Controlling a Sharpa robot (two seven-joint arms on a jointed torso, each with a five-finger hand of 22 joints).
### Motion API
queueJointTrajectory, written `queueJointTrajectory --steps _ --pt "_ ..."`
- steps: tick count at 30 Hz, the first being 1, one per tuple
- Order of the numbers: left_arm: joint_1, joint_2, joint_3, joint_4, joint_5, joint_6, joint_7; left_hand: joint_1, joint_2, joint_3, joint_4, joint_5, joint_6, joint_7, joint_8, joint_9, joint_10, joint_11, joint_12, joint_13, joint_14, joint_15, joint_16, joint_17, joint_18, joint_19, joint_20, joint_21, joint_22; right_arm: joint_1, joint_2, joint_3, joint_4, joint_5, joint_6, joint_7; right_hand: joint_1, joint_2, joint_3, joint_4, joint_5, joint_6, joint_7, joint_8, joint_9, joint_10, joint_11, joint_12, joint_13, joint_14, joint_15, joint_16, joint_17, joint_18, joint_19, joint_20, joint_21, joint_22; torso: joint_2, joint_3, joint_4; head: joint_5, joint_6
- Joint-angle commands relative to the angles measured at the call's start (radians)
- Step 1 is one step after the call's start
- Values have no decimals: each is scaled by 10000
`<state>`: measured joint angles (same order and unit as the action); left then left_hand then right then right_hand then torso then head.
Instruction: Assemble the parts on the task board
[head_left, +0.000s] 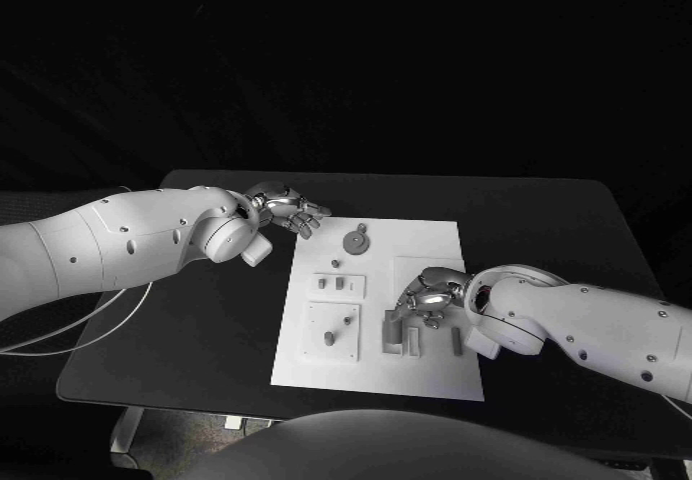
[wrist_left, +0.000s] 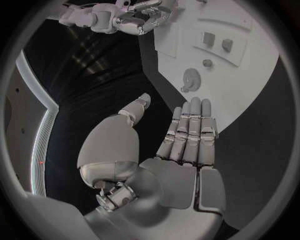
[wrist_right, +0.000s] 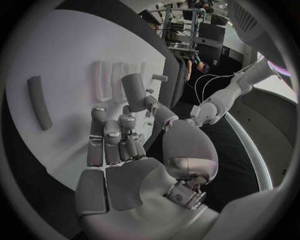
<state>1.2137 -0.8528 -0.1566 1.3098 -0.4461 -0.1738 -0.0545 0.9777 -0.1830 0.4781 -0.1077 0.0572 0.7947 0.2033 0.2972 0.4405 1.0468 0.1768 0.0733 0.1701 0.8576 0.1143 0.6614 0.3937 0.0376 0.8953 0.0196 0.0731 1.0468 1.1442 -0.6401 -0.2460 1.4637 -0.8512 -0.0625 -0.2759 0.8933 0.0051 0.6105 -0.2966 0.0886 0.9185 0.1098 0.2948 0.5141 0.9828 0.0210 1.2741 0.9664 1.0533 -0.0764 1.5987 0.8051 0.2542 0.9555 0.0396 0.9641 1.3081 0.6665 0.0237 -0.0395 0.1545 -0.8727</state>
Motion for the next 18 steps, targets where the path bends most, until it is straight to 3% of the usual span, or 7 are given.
queueJointTrajectory --steps 1,18 --pt "28 0 5 25 -64 170 -45 11 -117 10 63 0 -61 -8 -37 -7 -84 -17 -53 -10 -63 38 -64 18 166 -84 -8 -25 -15 75 -104 16 74 853 71 -84 478 451 187 125 43 534 121 191 42 23 -75 67 -11 19 -62 37 -9 76 4 69 57 160 3 -2 1 2 1" --pt "28 -27 2 37 -121 205 -135 29 -204 43 146 0 -74 -3 -27 0 -128 -1 -45 -21 -61 40 -77 50 166 -82 -5 -22 -13 592 -328 62 333 2319 768 -1297 281 628 313 149 40 760 39 311 114 38 -149 55 -46 11 -113 38 -23 76 -1 85 65 161 1 -10 2 17 1"
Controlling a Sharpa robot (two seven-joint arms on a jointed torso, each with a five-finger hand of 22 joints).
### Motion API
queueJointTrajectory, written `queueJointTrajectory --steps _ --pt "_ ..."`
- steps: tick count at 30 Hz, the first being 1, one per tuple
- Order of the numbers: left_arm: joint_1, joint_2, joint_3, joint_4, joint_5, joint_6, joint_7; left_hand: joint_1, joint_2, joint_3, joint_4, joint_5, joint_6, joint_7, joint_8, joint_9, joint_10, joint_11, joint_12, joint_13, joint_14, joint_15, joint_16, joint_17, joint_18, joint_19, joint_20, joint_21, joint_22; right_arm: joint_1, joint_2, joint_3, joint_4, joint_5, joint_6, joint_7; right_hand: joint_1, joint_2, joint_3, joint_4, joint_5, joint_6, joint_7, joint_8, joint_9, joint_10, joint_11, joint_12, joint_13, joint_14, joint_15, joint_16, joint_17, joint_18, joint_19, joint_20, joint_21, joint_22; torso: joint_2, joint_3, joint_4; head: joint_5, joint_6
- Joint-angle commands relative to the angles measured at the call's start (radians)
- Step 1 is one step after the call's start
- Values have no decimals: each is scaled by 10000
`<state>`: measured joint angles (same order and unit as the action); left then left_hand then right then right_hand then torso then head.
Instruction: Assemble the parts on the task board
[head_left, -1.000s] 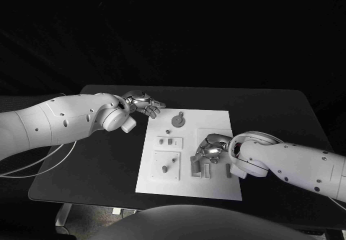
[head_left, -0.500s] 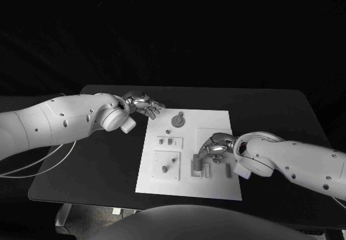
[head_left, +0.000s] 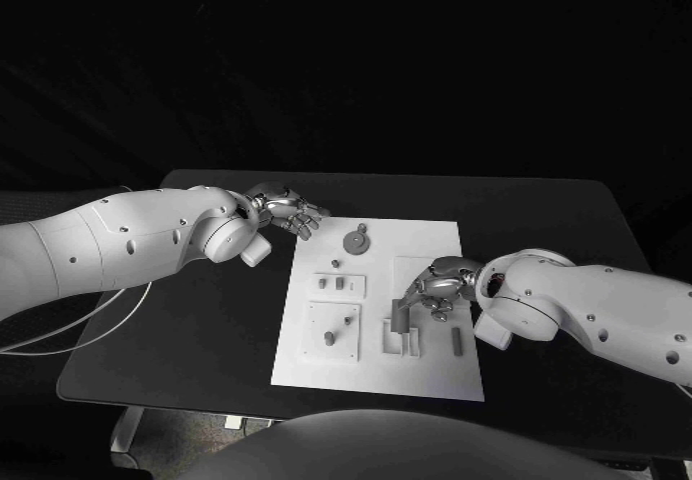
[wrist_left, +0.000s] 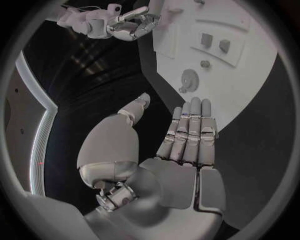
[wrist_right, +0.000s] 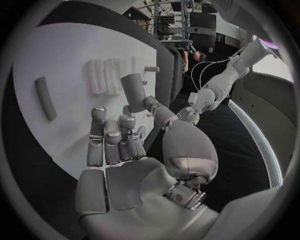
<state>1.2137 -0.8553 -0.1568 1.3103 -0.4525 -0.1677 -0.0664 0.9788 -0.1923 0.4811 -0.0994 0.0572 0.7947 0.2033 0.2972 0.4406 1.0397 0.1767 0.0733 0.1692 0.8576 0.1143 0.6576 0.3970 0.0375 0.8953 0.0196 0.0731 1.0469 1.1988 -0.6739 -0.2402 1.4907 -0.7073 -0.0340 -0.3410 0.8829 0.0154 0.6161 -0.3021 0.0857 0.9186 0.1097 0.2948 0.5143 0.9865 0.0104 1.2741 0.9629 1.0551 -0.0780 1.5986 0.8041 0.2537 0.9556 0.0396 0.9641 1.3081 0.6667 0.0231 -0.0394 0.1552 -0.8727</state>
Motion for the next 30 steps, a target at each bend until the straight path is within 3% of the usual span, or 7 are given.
queueJointTrajectory --steps 1,7,11,17,20,30 --pt "28 -5 4 39 -57 144 -20 19 -115 16 68 0 -74 -3 -25 1 -58 2 -44 -12 -61 39 -39 19 167 -82 -5 -22 -14 73 24 2 79 1062 528 -765 379 531 260 201 70 765 36 315 115 1 -45 55 -11 -7 -99 41 -13 81 -2 84 66 162 -1 -8 -2 14 1" --pt "30 -7 4 54 -108 146 -70 23 -130 28 95 0 -74 -4 -20 4 -64 3 -40 -13 -60 39 -43 27 168 -81 -5 -21 -13 114 64 -7 121 1447 899 -1541 356 519 268 172 67 793 24 332 131 3 -56 54 -15 -12 -104 50 -10 81 -14 85 72 168 -1 -13 -1 23 1" --pt "32 -36 4 70 -129 153 -107 31 -134 34 103 1 -74 -5 -18 5 -66 4 -38 -14 -60 39 -44 31 169 -81 -6 -20 -13 168 101 -51 49 949 799 -1735 353 530 277 159 69 799 19 335 135 4 -61 54 -16 -14 -106 56 -7 81 -20 84 76 172 -2 -20 -10 25 1" --pt "33 -43 4 91 -146 157 -128 42 -151 44 119 0 -73 -6 -13 8 -69 4 -34 -14 -61 39 -48 38 169 -82 -5 -20 -12 188 188 -77 28 687 831 -1797 353 528 287 130 68 814 10 345 146 5 -69 56 -17 -20 -107 67 -3 81 -37 82 85 181 5 -16 -7 19 1" --pt "33 -39 4 90 -189 165 -135 44 -155 46 125 0 -72 -6 -11 9 -70 4 -33 -14 -61 39 -49 41 169 -83 -5 -20 -12 188 245 -77 -6 303 726 -1819 352 527 288 128 68 813 10 344 146 5 -70 56 -18 -21 -107 68 -2 81 -39 82 86 182 3 5 7 12 1" --pt "34 -23 3 91 -213 197 -163 47 -164 52 141 0 -73 -6 -8 11 -73 5 -31 -15 -61 40 -51 46 168 -83 -4 -20 -11 185 518 -77 -221 8 642 -1842 348 511 289 120 67 806 9 341 149 4 -72 55 -19 -27 -107 72 0 81 -51 83 90 186 5 3 8 8 1"
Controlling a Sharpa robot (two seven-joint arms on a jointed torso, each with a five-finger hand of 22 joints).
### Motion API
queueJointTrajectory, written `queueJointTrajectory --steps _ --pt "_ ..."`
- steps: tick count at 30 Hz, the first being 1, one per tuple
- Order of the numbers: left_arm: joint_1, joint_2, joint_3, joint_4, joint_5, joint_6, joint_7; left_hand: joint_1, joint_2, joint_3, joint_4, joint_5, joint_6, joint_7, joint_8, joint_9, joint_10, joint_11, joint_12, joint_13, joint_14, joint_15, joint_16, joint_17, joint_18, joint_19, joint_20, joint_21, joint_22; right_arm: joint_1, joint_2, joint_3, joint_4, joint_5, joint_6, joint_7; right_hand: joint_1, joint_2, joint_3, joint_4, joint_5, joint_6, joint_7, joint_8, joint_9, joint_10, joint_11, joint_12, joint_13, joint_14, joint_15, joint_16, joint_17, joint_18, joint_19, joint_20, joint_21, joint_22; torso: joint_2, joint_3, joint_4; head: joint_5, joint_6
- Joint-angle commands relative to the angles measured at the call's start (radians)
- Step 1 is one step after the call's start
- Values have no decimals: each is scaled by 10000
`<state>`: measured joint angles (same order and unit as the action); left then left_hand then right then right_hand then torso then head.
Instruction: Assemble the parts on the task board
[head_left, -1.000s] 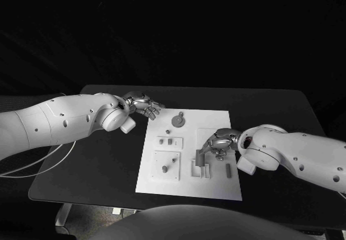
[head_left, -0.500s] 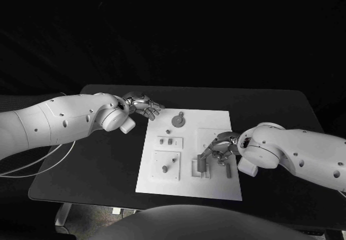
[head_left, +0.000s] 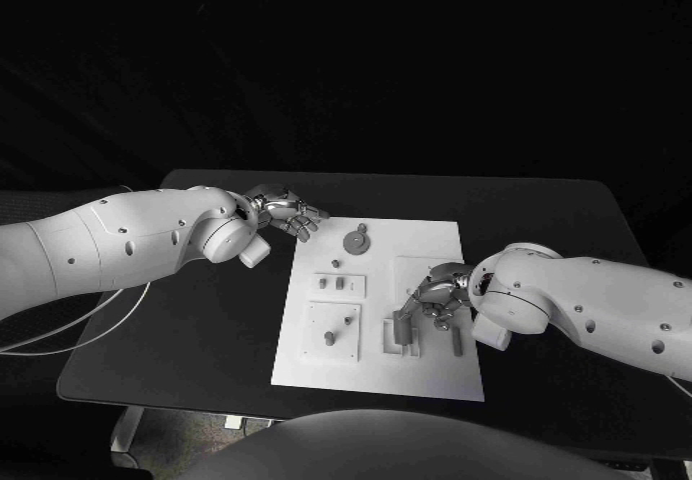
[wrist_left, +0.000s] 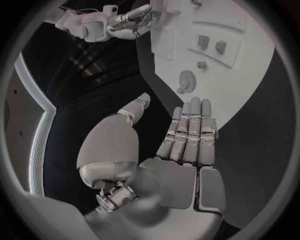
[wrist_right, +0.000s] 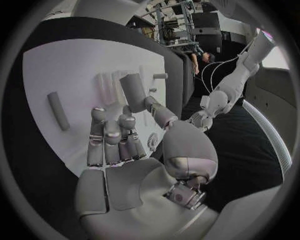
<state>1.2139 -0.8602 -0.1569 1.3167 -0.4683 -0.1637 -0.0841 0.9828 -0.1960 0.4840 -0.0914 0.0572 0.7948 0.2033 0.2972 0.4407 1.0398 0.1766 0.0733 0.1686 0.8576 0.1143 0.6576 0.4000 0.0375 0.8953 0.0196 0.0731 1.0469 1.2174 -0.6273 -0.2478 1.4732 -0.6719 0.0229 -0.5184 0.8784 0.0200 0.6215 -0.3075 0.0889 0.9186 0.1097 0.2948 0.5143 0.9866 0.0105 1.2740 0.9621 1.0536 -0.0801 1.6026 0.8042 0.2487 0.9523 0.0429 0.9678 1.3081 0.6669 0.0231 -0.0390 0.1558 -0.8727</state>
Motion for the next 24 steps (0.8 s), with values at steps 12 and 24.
queueJointTrajectory --steps 12,24 --pt "32 57 3 -2 -101 208 -45 12 -133 30 77 0 -75 -7 -6 12 -77 7 -29 -10 -61 40 -54 22 168 -83 -4 -20 -11 -43 150 -1 -164 -197 405 -117 384 441 235 173 33 793 12 334 151 0 -71 54 -13 -22 -86 35 1 131 -32 51 60 190 3 -2 1 14 1" --pt "32 65 2 -11 -119 212 -73 19 -145 36 94 -1 -79 -6 -4 13 -84 9 -29 -11 -62 41 -57 29 168 -85 -4 -20 -10 -47 154 -1 -147 526 552 -163 372 445 238 173 33 793 12 334 156 -11 -69 47 -17 -39 -85 35 2 131 -53 54 61 192 -1 1 -4 -3 1"
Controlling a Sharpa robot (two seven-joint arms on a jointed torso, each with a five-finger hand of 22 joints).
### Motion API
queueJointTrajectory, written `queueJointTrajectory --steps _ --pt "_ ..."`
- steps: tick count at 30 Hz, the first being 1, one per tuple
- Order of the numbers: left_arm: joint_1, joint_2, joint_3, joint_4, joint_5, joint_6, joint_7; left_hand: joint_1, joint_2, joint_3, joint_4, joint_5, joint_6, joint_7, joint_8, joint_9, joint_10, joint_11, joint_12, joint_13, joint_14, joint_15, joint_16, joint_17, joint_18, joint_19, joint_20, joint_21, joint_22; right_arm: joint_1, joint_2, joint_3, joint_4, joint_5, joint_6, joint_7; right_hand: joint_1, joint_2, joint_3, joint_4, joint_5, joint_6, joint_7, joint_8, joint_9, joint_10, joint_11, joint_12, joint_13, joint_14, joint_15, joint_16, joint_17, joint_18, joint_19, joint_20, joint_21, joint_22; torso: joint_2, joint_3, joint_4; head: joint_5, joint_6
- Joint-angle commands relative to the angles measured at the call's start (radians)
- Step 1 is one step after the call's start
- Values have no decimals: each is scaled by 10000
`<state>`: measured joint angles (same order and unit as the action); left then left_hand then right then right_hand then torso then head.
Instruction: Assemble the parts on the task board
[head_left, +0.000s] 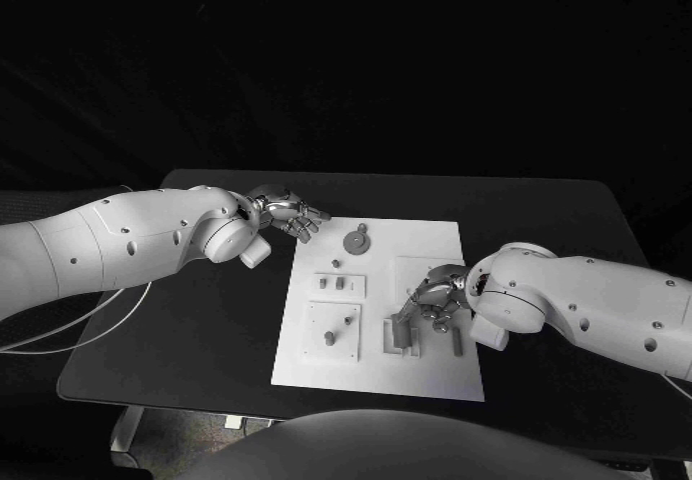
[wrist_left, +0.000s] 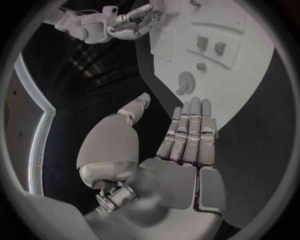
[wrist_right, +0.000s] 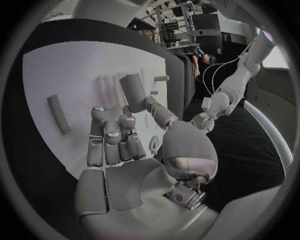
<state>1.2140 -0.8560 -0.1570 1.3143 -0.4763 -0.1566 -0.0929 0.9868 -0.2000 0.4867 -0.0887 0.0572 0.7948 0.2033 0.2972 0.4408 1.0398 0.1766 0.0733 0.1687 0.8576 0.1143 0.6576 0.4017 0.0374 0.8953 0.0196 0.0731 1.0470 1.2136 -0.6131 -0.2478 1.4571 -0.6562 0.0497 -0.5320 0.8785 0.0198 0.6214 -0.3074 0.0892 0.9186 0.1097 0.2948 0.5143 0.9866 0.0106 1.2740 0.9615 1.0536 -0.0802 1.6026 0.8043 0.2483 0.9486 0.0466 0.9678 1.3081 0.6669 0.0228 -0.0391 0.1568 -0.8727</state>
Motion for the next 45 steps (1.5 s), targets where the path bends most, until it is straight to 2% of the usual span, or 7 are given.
queueJointTrajectory --steps 1,11,17,23,32,45 --pt "31 25 4 11 -41 144 12 -21 -105 10 68 -1 -80 -6 -4 13 -84 9 -28 -13 -63 41 -58 12 169 -85 -4 -20 -11 -9 12 -2 17 369 284 -29 371 448 240 171 31 794 12 335 156 -11 -70 47 -11 -40 -85 36 1 135 -18 18 61 192 -1 5 -3 -15 1" --pt "31 30 3 8 -48 146 4 -18 -110 14 80 -1 -80 -6 -2 15 -85 10 -27 -13 -63 41 -60 17 168 -85 -3 -20 -10 -19 0 -2 79 438 343 -45 365 451 240 169 30 797 11 337 160 -16 -70 45 -12 -49 -84 37 2 135 -28 20 62 194 1 11 -4 -21 1" --pt "31 28 3 7 -57 151 8 -17 -114 15 87 -1 -80 -6 -1 15 -86 10 -26 -13 -63 42 -61 19 168 -86 -3 -20 -10 -86 -18 -2 69 -53 330 -41 356 454 240 170 30 793 13 334 161 -22 -69 43 -13 -59 -84 37 3 135 -38 22 63 195 -2 11 -4 -35 1" --pt "30 21 2 7 -57 168 -9 -77 -181 13 219 -13 -86 -6 13 24 -91 10 -15 -14 -66 45 -75 46 167 -90 1 -21 -9 -144 18 -2 -36 -436 316 -40 325 446 235 175 28 765 23 319 162 -45 -61 33 -16 -87 -82 36 3 135 -66 31 66 196 0 14 12 -11 1" --pt "30 17 -1 10 -77 206 -42 -79 -203 12 246 -15 -83 -8 20 29 -91 9 -12 -14 -70 45 -80 55 169 -94 0 -22 -9 -214 57 -2 -131 -263 303 -41 261 375 216 187 26 709 44 285 157 -79 -42 21 -19 -125 -78 36 4 135 -96 45 74 194 -2 12 -2 33 1" --pt "30 7 -6 10 -107 225 -91 -82 -214 10 267 -16 -83 -9 24 32 -93 10 -11 -14 -72 46 -84 61 170 -97 1 -24 -9 -227 89 -1 -92 -265 333 -30 -173 -95 136 428 26 594 105 193 137 -143 18 19 -25 -180 -40 49 -7 135 -96 77 92 164 -1 8 2 11 1"
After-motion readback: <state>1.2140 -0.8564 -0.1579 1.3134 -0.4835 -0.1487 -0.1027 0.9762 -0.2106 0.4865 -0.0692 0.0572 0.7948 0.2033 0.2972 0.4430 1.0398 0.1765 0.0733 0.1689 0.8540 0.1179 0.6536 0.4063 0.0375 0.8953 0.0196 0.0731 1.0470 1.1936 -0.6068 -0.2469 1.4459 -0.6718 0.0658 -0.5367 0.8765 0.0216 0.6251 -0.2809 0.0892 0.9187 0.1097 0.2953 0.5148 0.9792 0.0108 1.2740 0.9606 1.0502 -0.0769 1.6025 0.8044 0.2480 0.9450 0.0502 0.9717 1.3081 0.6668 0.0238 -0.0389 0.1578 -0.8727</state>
